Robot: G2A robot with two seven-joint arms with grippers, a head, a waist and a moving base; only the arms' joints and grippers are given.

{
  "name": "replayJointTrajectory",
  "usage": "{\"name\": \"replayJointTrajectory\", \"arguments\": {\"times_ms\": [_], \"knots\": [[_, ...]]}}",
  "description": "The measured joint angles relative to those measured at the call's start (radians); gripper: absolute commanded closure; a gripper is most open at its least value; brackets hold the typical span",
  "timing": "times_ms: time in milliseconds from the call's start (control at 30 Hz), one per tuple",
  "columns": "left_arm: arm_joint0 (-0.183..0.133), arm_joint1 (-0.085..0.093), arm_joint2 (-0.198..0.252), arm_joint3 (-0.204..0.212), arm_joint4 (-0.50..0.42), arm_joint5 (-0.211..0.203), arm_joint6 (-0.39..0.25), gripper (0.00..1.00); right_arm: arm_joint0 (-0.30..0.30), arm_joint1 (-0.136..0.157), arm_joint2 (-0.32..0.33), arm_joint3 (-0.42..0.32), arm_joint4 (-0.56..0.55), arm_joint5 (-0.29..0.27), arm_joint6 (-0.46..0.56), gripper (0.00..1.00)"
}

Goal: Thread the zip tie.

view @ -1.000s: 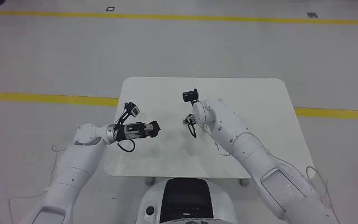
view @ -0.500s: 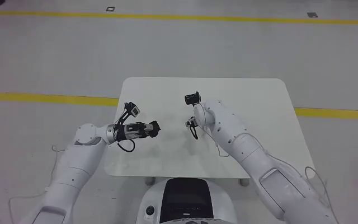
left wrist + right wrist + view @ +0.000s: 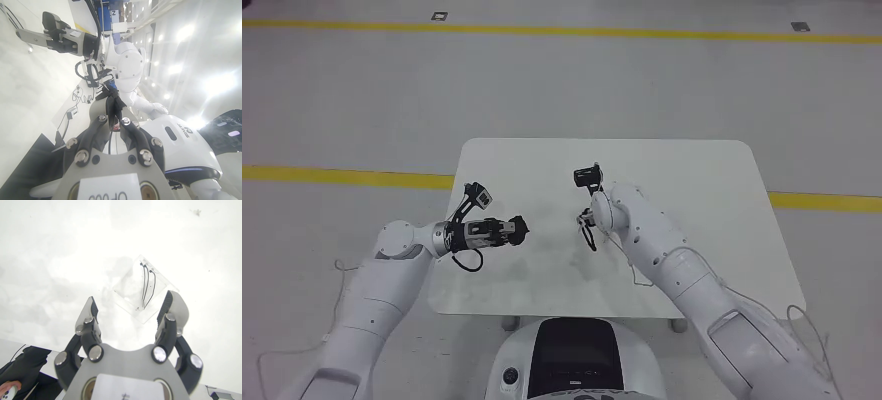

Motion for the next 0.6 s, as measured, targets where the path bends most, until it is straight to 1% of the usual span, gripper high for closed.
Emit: {"name": "replayJointTrajectory", "arguments": {"times_ms": [33, 167, 233, 300, 467, 500, 533, 600], "knots": [[0.000, 0.000, 0.000, 0.000, 0.000, 0.000, 0.000, 1.00, -0.002, 0.001, 0.003, -0.001, -0.003, 0.001, 0.000, 0.69], [0.000, 0.000, 0.000, 0.000, 0.000, 0.000, 0.000, 1.00, -0.009, 0.000, 0.011, 0.002, -0.011, 0.000, 0.001, 0.79], [0.000, 0.000, 0.000, 0.000, 0.000, 0.000, 0.000, 1.00, -0.011, -0.001, 0.013, 0.006, -0.013, 0.000, -0.001, 0.80], [0.000, 0.000, 0.000, 0.000, 0.000, 0.000, 0.000, 1.00, -0.011, -0.003, 0.014, 0.014, -0.017, 0.000, -0.004, 0.84], [0.000, 0.000, 0.000, 0.000, 0.000, 0.000, 0.000, 1.00, -0.004, -0.011, 0.011, 0.050, -0.029, 0.000, -0.009, 0.84], [0.000, 0.000, 0.000, 0.000, 0.000, 0.000, 0.000, 1.00, -0.001, -0.015, 0.010, 0.062, -0.030, 0.000, -0.010, 0.88], [0.000, 0.000, 0.000, 0.000, 0.000, 0.000, 0.000, 1.00, 0.002, -0.017, 0.008, 0.072, -0.030, 0.000, -0.012, 0.89], [0.000, 0.000, 0.000, 0.000, 0.000, 0.000, 0.000, 1.00, 0.009, -0.024, 0.005, 0.096, -0.028, 0.000, -0.018, 0.87]]}}
